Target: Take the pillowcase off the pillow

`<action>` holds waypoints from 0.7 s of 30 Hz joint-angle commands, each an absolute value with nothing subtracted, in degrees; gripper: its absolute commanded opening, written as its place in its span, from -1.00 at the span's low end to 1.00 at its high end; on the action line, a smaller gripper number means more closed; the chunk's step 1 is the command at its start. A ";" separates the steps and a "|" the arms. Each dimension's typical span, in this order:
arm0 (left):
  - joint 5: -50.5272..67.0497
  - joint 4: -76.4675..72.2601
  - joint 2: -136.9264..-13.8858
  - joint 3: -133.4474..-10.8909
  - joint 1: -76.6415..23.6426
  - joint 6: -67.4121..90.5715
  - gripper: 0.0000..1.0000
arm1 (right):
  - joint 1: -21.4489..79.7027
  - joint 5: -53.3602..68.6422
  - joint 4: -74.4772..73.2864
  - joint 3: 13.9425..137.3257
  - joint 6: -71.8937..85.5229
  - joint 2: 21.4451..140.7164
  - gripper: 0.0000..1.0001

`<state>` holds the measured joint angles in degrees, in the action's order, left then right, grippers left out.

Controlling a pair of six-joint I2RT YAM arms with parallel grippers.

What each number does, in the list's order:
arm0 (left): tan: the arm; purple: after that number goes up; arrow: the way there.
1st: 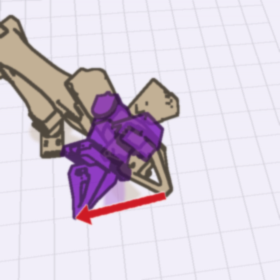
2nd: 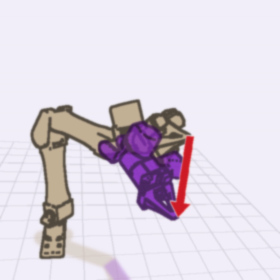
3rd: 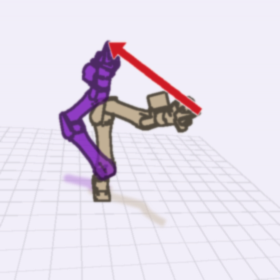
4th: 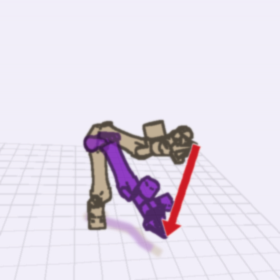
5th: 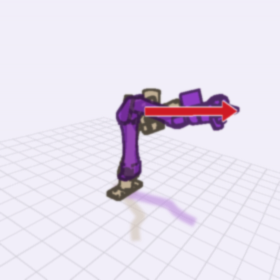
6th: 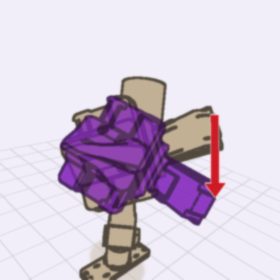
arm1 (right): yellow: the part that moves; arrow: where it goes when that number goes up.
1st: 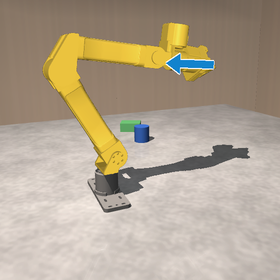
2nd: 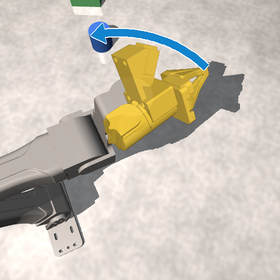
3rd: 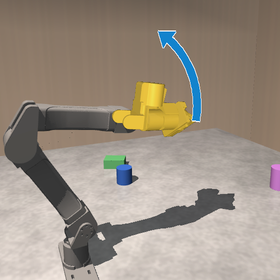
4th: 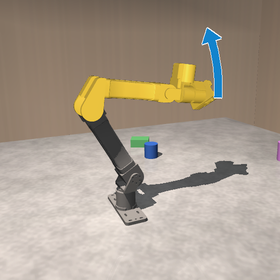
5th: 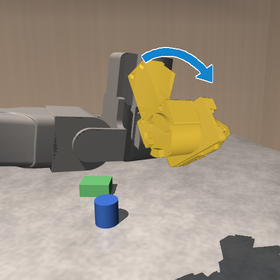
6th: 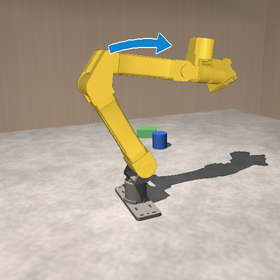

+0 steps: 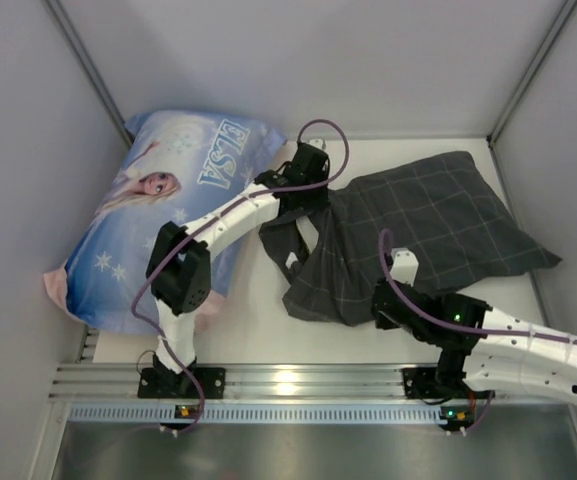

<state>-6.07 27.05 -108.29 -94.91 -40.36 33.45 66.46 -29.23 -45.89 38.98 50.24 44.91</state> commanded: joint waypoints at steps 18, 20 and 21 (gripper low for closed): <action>8.54 14.94 -116.63 -85.28 -44.63 38.06 -1.00 | 62.75 -34.63 -44.47 58.27 41.04 55.46 0.77; 6.86 12.59 -116.28 -82.63 -48.94 39.19 -1.00 | 62.58 -33.84 -44.47 57.31 41.22 55.02 0.77; 6.77 11.18 -115.06 -79.22 -50.17 39.98 -1.00 | 62.49 -33.40 -44.56 56.87 41.48 54.50 0.77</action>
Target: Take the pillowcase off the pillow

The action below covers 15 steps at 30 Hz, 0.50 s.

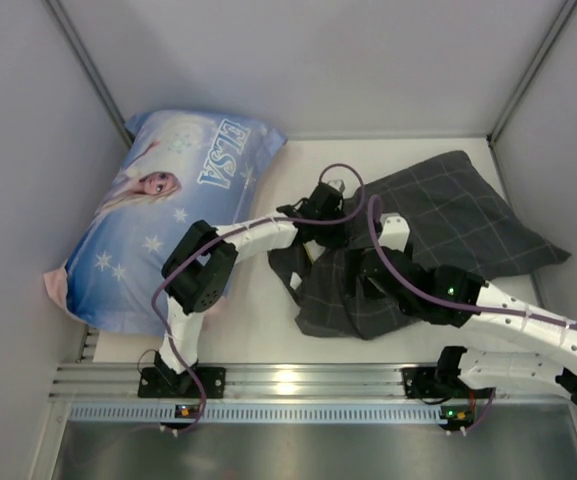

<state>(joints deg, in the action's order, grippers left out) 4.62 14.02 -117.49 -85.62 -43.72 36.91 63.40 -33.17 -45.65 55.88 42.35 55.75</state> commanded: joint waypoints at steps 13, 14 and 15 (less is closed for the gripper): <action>0.62 10.00 -88.51 -65.92 -53.00 41.67 -1.00 | 62.40 -27.69 -44.56 47.29 44.21 45.88 0.73; 1.14 10.72 -88.16 -66.44 -52.48 41.14 -1.00 | 62.40 -27.60 -44.39 46.85 44.03 45.70 0.72; 2.71 10.98 -88.33 -66.53 -51.51 40.96 -1.00 | 62.40 -27.42 -44.12 46.41 42.82 45.79 0.69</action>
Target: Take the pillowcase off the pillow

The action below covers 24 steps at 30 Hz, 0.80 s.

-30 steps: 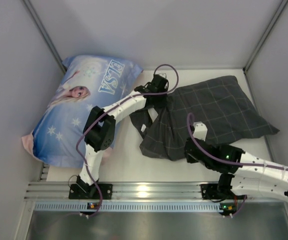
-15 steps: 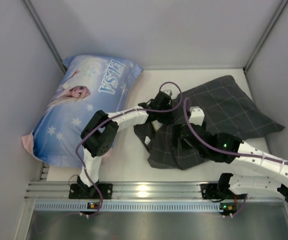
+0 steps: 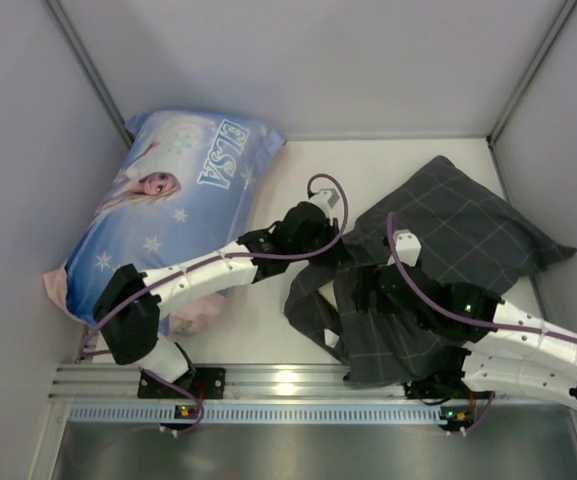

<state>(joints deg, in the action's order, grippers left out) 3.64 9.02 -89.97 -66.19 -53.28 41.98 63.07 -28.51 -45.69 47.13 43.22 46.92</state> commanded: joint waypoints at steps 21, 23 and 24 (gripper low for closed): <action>16.35 10.98 -79.54 -61.97 -51.42 41.75 -1.00 | 60.39 -27.69 -25.68 44.49 24.88 57.57 0.63; 15.65 11.51 -78.84 -61.79 -51.50 41.57 -1.00 | 57.75 -24.19 -21.20 42.99 24.35 56.43 0.60; 15.38 11.69 -78.92 -61.79 -51.42 41.57 -1.00 | 56.70 -20.25 -19.01 40.72 23.56 55.82 0.58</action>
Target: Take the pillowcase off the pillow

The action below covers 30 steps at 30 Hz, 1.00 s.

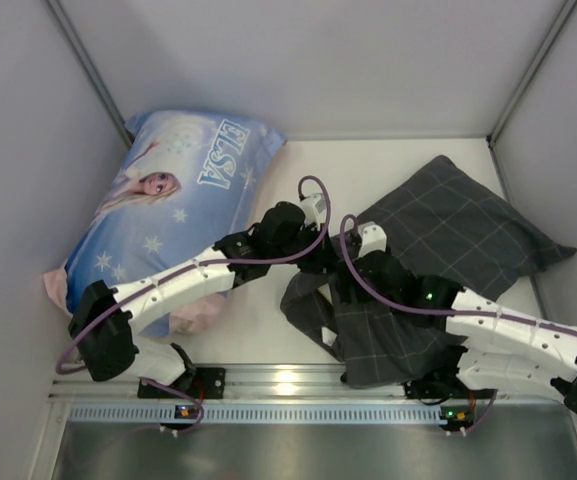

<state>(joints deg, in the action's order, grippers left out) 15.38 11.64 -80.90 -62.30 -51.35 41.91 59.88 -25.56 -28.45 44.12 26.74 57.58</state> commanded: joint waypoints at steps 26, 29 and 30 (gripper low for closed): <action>4.91 21.28 -61.19 -52.15 -49.31 45.70 0.32 | 50.80 -16.44 -9.93 38.31 29.09 58.00 -1.00; 11.94 15.66 -58.19 -48.00 -50.27 46.14 -0.58 | 49.49 -15.12 -10.02 40.42 29.18 60.72 -1.00; 13.35 14.43 -58.27 -46.42 -50.71 46.32 -0.71 | 48.79 -14.25 -10.02 41.04 29.18 61.52 -1.00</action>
<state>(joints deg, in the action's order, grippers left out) 5.76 20.10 -58.54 -50.00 -49.60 45.54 50.83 -14.98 -12.25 36.58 28.34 59.59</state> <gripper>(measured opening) 0.203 0.003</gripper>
